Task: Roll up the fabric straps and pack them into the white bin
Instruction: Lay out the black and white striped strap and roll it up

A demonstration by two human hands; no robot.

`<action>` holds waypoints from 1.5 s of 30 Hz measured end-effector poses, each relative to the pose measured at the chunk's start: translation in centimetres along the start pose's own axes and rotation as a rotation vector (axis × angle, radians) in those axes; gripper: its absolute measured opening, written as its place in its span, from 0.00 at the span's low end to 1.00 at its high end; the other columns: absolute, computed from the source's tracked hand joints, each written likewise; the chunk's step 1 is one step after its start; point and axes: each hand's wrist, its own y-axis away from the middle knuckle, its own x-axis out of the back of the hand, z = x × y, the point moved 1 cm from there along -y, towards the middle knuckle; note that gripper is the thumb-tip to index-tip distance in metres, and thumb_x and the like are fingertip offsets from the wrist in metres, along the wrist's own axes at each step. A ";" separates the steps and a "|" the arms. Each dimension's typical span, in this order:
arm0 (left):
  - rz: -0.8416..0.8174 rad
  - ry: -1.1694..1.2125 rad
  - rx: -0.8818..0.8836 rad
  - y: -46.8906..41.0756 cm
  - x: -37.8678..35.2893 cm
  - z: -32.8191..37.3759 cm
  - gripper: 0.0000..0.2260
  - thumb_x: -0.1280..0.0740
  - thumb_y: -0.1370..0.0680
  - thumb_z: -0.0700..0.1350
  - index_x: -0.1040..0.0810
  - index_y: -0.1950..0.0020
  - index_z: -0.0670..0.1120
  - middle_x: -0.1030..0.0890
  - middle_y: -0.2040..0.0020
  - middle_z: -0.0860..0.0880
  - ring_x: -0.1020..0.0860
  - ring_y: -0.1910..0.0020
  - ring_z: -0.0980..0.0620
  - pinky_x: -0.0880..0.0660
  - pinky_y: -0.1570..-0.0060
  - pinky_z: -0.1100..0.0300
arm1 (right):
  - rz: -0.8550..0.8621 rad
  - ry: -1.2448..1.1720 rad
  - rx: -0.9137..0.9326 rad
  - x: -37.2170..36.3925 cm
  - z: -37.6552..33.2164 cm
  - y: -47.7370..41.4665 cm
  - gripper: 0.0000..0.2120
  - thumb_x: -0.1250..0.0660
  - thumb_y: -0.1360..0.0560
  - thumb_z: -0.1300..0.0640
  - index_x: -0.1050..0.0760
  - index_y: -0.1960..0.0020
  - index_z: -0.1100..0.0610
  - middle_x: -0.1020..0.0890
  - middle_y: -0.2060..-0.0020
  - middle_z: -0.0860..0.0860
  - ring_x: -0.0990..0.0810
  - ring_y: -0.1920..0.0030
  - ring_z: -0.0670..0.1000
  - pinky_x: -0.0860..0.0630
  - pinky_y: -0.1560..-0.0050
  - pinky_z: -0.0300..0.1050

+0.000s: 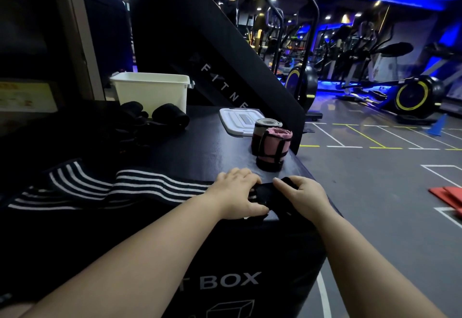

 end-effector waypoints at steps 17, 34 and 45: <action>-0.031 0.125 0.077 0.4 1.8 0.0 0.24 0.31 0.28 0.61 0.28 0.33 0.59 0.26 0.38 0.54 0.33 0.34 0.49 0.38 0.35 0.53 | -0.034 -0.040 -0.076 0.2 0.0 -0.6 0.19 0.32 0.24 0.45 0.22 0.65 0.58 0.23 0.72 0.50 0.24 0.68 0.50 0.31 0.63 0.46; -0.019 0.035 0.025 0.4 0.8 -0.7 0.27 0.34 0.27 0.64 0.31 0.29 0.60 0.29 0.35 0.56 0.36 0.33 0.51 0.44 0.36 0.53 | 0.060 -0.243 -0.140 -0.4 0.9 -0.7 0.16 0.25 0.30 0.48 0.19 0.63 0.62 0.21 0.72 0.52 0.23 0.70 0.49 0.24 0.62 0.48; -0.096 -0.136 0.004 0.4 0.1 -1.2 0.29 0.45 0.22 0.65 0.42 0.22 0.58 0.36 0.31 0.54 0.39 0.32 0.50 0.47 0.32 0.52 | 0.095 -0.205 -0.130 -0.4 1.1 -0.9 0.15 0.24 0.31 0.46 0.20 0.66 0.58 0.20 0.74 0.49 0.24 0.72 0.46 0.28 0.67 0.41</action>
